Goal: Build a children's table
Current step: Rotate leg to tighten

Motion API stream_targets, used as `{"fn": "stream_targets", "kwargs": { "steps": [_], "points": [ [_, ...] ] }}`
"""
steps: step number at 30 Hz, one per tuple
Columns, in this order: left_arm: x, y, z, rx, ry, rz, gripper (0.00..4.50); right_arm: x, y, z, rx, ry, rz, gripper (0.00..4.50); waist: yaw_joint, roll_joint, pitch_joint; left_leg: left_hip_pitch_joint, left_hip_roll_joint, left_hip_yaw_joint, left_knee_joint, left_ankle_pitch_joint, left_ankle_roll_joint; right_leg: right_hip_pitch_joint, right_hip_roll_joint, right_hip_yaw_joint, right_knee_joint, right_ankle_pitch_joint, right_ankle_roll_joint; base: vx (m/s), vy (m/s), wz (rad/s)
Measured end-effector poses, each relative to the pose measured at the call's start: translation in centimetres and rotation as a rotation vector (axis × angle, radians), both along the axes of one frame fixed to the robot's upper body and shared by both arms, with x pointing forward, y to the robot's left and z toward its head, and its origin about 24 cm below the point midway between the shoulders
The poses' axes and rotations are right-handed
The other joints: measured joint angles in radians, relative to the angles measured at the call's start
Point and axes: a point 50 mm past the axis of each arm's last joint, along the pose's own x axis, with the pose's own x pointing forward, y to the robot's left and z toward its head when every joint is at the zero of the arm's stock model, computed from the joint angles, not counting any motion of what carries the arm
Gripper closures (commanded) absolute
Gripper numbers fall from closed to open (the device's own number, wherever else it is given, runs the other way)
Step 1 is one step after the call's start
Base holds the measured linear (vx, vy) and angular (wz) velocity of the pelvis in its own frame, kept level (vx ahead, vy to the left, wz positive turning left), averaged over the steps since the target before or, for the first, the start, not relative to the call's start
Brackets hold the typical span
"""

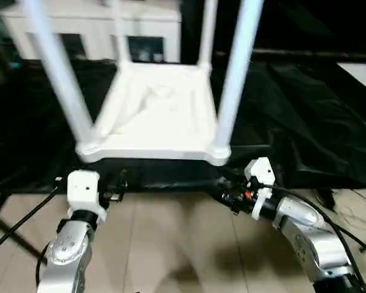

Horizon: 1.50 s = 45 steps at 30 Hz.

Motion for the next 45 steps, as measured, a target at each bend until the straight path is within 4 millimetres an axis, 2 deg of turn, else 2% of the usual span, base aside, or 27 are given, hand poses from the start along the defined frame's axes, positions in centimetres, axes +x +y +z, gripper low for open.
{"fn": "stream_targets", "kwargs": {
  "steps": [2,5,8,11,13,15,17,18,20,22,23,25,26,27,28,29,30,31,33,34,35,36,37,38,40,41,45],
  "points": [
    [0.3,-0.2,0.5,-0.002,-0.02,-0.011,0.03,0.5,0.3,0.5,-0.001,-0.032,-0.017,1.3,0.012,0.0,0.002,0.003,0.0,0.007,-0.009,0.0,0.0,0.0,-0.002,0.001,-0.006,0.0,0.0,-0.096,0.007,0.02],
    [1.0,-0.7,1.5,0.0,-0.065,-0.035,0.03,0.4,0.2,0.3,-0.033,-0.039,-0.015,1.3,0.014,0.004,0.001,-0.028,-0.013,-0.033,-0.016,0.001,0.002,0.023,-0.025,-0.065,-0.03,0.0,0.001,-0.054,0.0,0.27],
    [0.9,-0.7,1.4,0.002,-0.062,-0.033,0.03,0.3,0.4,-0.1,-0.041,-0.021,0.007,1.3,0.008,0.02,0.012,-0.036,-0.014,-0.054,-0.019,0.0,0.003,0.069,-0.041,-0.14,-0.059,-0.019,0.002,-0.019,0.006,0.54],
    [0.9,-0.6,1.4,0.003,-0.062,-0.033,0.03,0.3,0.5,-0.2,-0.038,-0.02,0.003,1.3,0.009,0.023,0.019,-0.029,-0.01,-0.041,-0.02,-0.012,0.023,0.113,-0.051,-0.167,-0.069,-0.053,0.003,0.026,-0.007,0.74],
    [0.9,-0.6,1.4,0.004,-0.062,-0.034,0.03,0.4,0.5,-0.1,-0.03,-0.023,-0.01,1.3,0.009,0.019,0.026,-0.015,0.003,-0.016,-0.013,-0.019,0.034,0.135,-0.053,-0.158,-0.074,-0.059,0.006,0.014,0.008,0.79],
    [0.7,-0.3,1.2,0.013,-0.05,-0.039,0.03,0.7,1.2,0.1,-0.003,-0.028,-0.043,1.3,0.021,0.024,0.029,0.005,0.01,0.014,-0.006,-0.019,0.034,0.152,-0.038,-0.123,-0.065,-0.081,-0.008,0.045,0.027,0.27],
    [0.7,-0.3,1.3,0.02,-0.051,-0.053,0.03,1.0,1.1,0.4,0.0,-0.039,-0.071,1.3,0.019,0.024,0.029,0.02,-0.006,0.018,-0.008,-0.019,0.034,0.143,-0.024,-0.08,-0.029,-0.119,-0.067,0.084,0.051,0.03],
    [0.7,-0.3,1.3,0.02,-0.05,-0.057,0.03,1.0,0.8,0.4,0.001,-0.042,-0.087,1.3,0.016,0.023,0.029,0.029,-0.015,0.017,-0.008,-0.019,0.034,0.137,-0.015,-0.074,-0.016,-0.12,-0.069,0.095,0.065,-0.12],
    [0.8,-0.7,1.2,0.014,-0.049,-0.071,0.03,0.8,-0.3,0.1,-0.003,-0.027,-0.13,1.3,-0.002,0.015,0.024,0.044,-0.027,0.017,-0.01,-0.019,0.035,0.144,-0.007,-0.046,-0.016,-0.113,-0.054,0.102,0.043,-0.08],
    [0.8,-1.2,1.2,0.005,-0.049,-0.091,0.03,0.6,-1.2,-0.2,0.001,-0.01,-0.165,1.3,-0.001,0.01,0.016,0.046,-0.023,0.027,-0.011,-0.021,0.039,0.155,-0.009,-0.039,-0.043,-0.087,0.01,0.105,-0.013,0.03],
    [0.7,-1.5,1.0,-0.002,-0.041,-0.1,0.03,0.5,-1.4,-0.3,0.0,-0.003,-0.171,1.3,0.006,0.006,0.015,0.067,-0.009,0.062,-0.022,-0.021,0.039,0.143,0.001,-0.007,-0.037,-0.087,0.005,0.134,-0.033,-0.4],
    [0.7,-1.4,1.0,0.0,-0.039,-0.103,0.03,0.3,-1.1,-0.3,0.011,-0.004,-0.165,1.3,0.004,0.012,0.013,0.087,-0.007,0.074,-0.028,-0.02,0.037,0.132,0.007,0.008,-0.023,-0.084,-0.014,0.168,-0.037,-0.73],
    [0.8,-1.2,1.1,0.005,-0.04,-0.101,0.03,0.3,-0.9,-0.2,0.019,-0.008,-0.163,1.3,0.001,0.004,0.01,0.095,-0.007,0.082,-0.03,-0.032,0.028,0.116,0.003,0.009,-0.004,-0.093,-0.023,0.162,-0.043,-0.75],
    [0.9,-1.2,1.2,0.004,-0.045,-0.104,0.03,0.0,-1.1,-0.2,0.013,-0.012,-0.169,1.3,-0.01,0.017,-0.003,0.065,-0.017,0.054,-0.016,-0.04,0.033,0.126,0.004,0.001,-0.024,-0.086,0.027,0.14,-0.012,-0.36],
    [1.2,-1.8,1.5,-0.006,-0.057,-0.13,0.03,-0.2,-1.7,-0.5,0.0,-0.003,-0.185,1.3,-0.008,0.019,-0.009,0.056,-0.014,0.041,-0.01,-0.047,0.045,0.126,0.017,0.002,-0.036,-0.086,0.028,0.14,-0.012,-0.36],
    [1.4,-2.5,1.7,-0.021,-0.07,-0.155,0.03,-0.2,-2.3,-0.6,-0.015,0.001,-0.203,1.3,-0.011,0.031,-0.02,0.029,-0.017,0.019,0.006,-0.061,0.069,0.131,0.031,0.003,-0.051,-0.089,0.028,0.189,0.006,0.13],
    [1.5,-2.7,1.8,-0.021,-0.072,-0.167,0.03,-0.2,-2.4,-0.6,-0.014,0.002,-0.205,1.3,-0.009,0.036,-0.024,0.018,-0.02,0.005,0.013,-0.065,0.073,0.141,0.042,0.006,-0.061,-0.094,0.03,0.269,-0.023,0.11],
    [1.4,-2.6,1.7,-0.019,-0.069,-0.166,0.03,-0.1,-2.2,-0.5,-0.01,0.001,-0.205,1.3,-0.01,0.04,-0.028,0.026,-0.017,-0.01,0.012,-0.072,0.062,0.139,0.052,0.0,-0.049,-0.098,0.036,0.269,-0.023,0.11],
    [0.6,-1.3,1.1,-0.004,-0.045,-0.139,0.03,0.3,-0.1,0.2,0.024,-0.024,-0.145,1.3,-0.027,0.035,-0.027,0.056,-0.038,-0.07,0.005,-0.089,0.055,0.018,0.028,-0.029,0.149,-0.097,0.077,0.229,-0.183,-0.27],
    [0.5,-0.9,1.0,-0.001,-0.035,-0.126,0.03,0.1,0.3,0.2,0.027,-0.025,-0.125,1.3,-0.032,0.032,-0.029,0.074,-0.05,-0.093,-0.001,-0.091,0.059,-0.031,0.031,-0.026,0.169,-0.093,0.074,0.172,-0.236,-0.41],
    [0.7,-0.8,1.2,0.004,-0.044,-0.126,0.03,-0.1,0.3,0.1,0.025,-0.026,-0.107,1.3,-0.039,0.017,-0.033,0.078,-0.066,-0.098,0.005,-0.091,0.059,-0.073,0.025,-0.014,0.139,-0.068,0.064,-0.072,-0.201,-0.32],
    [1.2,-1.1,1.9,0.0,-0.076,-0.137,0.03,-0.2,0.0,0.2,0.015,-0.031,-0.109,1.3,-0.046,-0.03,-0.033,0.068,-0.108,-0.08,0.046,-0.093,0.059,-0.101,-0.005,0.029,0.037,0.044,-0.004,-0.15,-0.139,0.11],
    [1.4,-1.8,2.0,-0.025,-0.083,-0.15,0.03,-0.3,-0.9,-0.1,-0.006,-0.018,-0.129,1.3,-0.051,-0.032,-0.027,0.053,-0.111,-0.068,0.09,-0.104,0.069,-0.103,-0.01,0.053,0.061,0.029,0.003,-0.15,-0.139,0.11],
    [1.3,-3.0,1.7,-0.048,-0.076,-0.187,0.03,-0.4,-1.7,-0.6,-0.022,0.003,-0.153,1.3,-0.044,-0.025,-0.027,0.043,-0.099,-0.063,0.104,-0.095,0.081,-0.091,-0.004,0.054,0.05,0.029,0.003,-0.026,-0.042,0.3],
    [1.1,-2.8,1.5,-0.035,-0.067,-0.192,0.03,-0.3,-2.1,-0.5,-0.02,-0.001,-0.17,1.3,-0.037,-0.013,-0.03,0.04,-0.084,-0.053,0.037,-0.085,0.051,-0.083,0.011,0.04,0.031,0.04,-0.004,0.0,0.0,0.0],
    [1.1,-2.7,1.7,-0.026,-0.074,-0.198,0.03,-0.2,-1.9,-0.4,-0.014,-0.006,-0.168,1.3,-0.036,-0.007,-0.028,0.037,-0.064,-0.053,0.028,-0.086,-0.002,-0.076,0.021,0.026,0.021,0.047,-0.008,-0.071,-0.002,0.03],
    [0.8,-1.7,1.3,-0.014,-0.055,-0.165,0.03,0.0,-0.8,-0.1,0.006,-0.016,-0.138,1.3,-0.037,0.005,-0.015,0.035,-0.034,-0.045,0.031,-0.079,-0.001,-0.052,0.025,0.001,-0.02,0.068,-0.041,-0.076,-0.001,0.08]
  ]
}}
